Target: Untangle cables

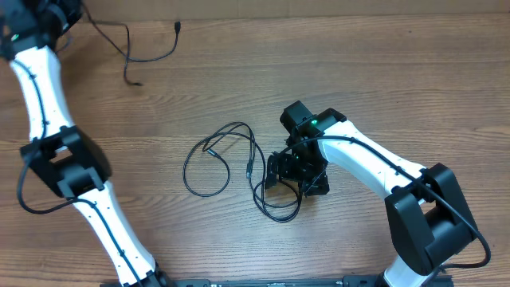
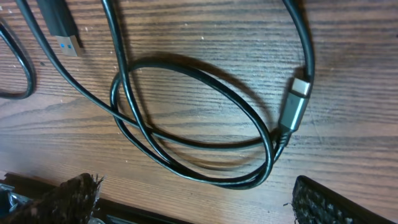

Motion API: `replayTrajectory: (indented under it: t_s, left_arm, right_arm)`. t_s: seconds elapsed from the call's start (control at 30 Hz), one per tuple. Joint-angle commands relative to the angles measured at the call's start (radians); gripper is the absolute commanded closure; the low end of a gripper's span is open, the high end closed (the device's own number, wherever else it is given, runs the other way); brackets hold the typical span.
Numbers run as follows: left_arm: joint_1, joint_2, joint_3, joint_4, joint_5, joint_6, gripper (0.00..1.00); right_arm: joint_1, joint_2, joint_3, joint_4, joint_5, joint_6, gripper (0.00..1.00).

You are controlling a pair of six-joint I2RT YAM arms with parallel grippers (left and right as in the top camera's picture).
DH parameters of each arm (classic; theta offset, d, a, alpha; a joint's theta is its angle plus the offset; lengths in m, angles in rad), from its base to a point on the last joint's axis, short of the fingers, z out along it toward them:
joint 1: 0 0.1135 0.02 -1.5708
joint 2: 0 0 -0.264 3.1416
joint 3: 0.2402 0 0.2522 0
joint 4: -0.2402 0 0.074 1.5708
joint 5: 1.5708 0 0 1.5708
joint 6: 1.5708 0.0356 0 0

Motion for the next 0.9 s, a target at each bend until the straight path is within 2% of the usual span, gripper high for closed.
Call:
replayTrajectory:
  t_s: [0.0, 0.1, 0.17, 0.2, 0.23, 0.27, 0.3, 0.37, 0.43, 0.5, 0.67, 0.77, 0.87]
  left_arm:
    - [0.086, 0.051, 0.001, -0.011, -0.084, 0.045, 0.75]
    - [0.161, 0.069, 0.001, -0.046, -0.104, 0.045, 0.79]
    - [0.214, 0.068, 0.002, -0.075, -0.106, 0.045, 0.89]
    - [0.229, 0.066, 0.002, -0.082, -0.104, 0.045, 0.90]
    - [0.252, 0.065, 0.002, -0.090, -0.092, 0.044, 0.87]
    - [0.272, 0.064, 0.002, -0.093, -0.068, 0.045, 0.75]
    - [0.290, 0.064, 0.002, -0.099, -0.035, 0.045, 0.56]
    - [0.320, 0.064, 0.002, -0.118, 0.026, 0.045, 0.59]
    - [0.335, 0.064, 0.002, -0.148, 0.042, 0.045, 0.66]
    - [0.336, 0.064, 0.002, -0.183, 0.042, 0.056, 0.67]
    - [0.285, 0.064, 0.002, -0.267, 0.041, 0.185, 0.62]
    - [0.220, 0.065, 0.002, -0.326, 0.038, 0.326, 0.55]
    - [0.135, 0.068, 0.000, -0.383, -0.054, 0.382, 0.49]
  right_arm:
    - [0.008, -0.018, -0.004, 0.005, 0.008, 0.014, 0.00]
    - [0.008, -0.018, -0.004, 0.011, 0.008, 0.045, 0.00]
    - [0.008, -0.018, -0.004, 0.011, 0.008, 0.047, 0.00]
    - [0.008, -0.018, -0.004, 0.011, 0.008, 0.047, 0.00]
    - [0.008, -0.018, -0.004, 0.011, 0.008, 0.047, 0.00]
    - [0.008, -0.018, -0.004, 0.013, 0.008, 0.047, 0.00]
    - [0.008, -0.018, -0.004, 0.014, 0.008, 0.047, 0.00]
    - [0.008, -0.018, -0.004, 0.022, 0.009, 0.047, 0.00]
    - [0.008, -0.018, -0.004, 0.032, 0.008, 0.047, 0.00]
    - [0.008, -0.018, -0.004, 0.032, 0.008, 0.055, 0.00]
    - [0.008, -0.018, -0.004, 0.032, 0.008, 0.057, 0.00]
    - [0.008, -0.018, -0.004, 0.036, 0.008, 0.057, 0.00]
    - [0.008, -0.018, -0.004, 0.041, 0.008, 0.057, 0.00]
